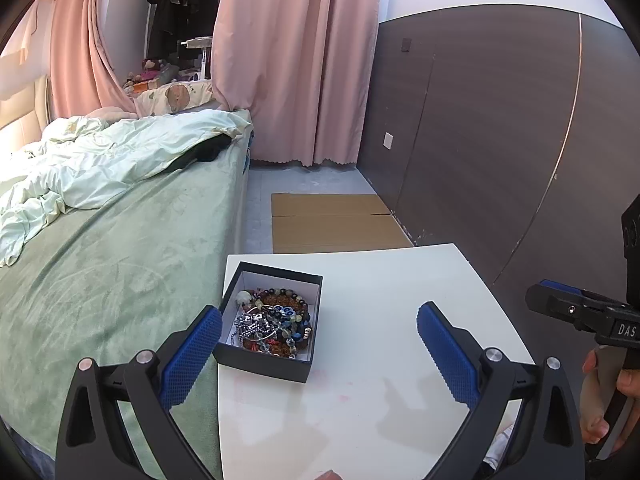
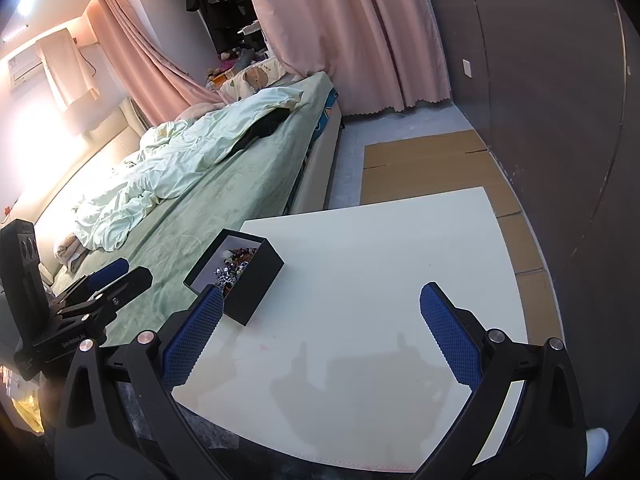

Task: Organize jewelry

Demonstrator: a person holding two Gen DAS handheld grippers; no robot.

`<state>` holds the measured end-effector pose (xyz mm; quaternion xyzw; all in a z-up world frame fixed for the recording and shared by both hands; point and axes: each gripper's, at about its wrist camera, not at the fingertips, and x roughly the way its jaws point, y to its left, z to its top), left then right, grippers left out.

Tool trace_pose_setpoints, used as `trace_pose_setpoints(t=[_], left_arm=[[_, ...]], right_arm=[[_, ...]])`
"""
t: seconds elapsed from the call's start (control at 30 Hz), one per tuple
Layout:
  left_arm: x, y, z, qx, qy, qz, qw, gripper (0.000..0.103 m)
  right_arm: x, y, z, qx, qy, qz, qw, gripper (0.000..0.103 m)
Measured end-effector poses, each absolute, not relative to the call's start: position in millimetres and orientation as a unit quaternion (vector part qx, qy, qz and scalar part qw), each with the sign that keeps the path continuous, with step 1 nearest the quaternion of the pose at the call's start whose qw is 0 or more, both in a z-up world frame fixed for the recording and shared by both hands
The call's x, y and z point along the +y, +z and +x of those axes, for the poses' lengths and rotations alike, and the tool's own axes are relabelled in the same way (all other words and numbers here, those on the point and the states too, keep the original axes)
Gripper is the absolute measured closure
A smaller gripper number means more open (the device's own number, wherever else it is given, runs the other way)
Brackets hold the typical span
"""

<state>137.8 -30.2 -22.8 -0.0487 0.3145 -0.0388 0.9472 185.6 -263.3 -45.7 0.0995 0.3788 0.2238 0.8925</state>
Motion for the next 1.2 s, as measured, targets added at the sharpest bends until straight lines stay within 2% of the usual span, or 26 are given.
trace_pose_setpoints(t=[1.2], left_arm=[[-28.4, -15.9, 134.2, 0.306, -0.030, -0.046, 0.950, 0.008]], right_arm=[[-265.5, -43.6, 182.6, 0.374, 0.225, 0.099, 0.894, 0.005]])
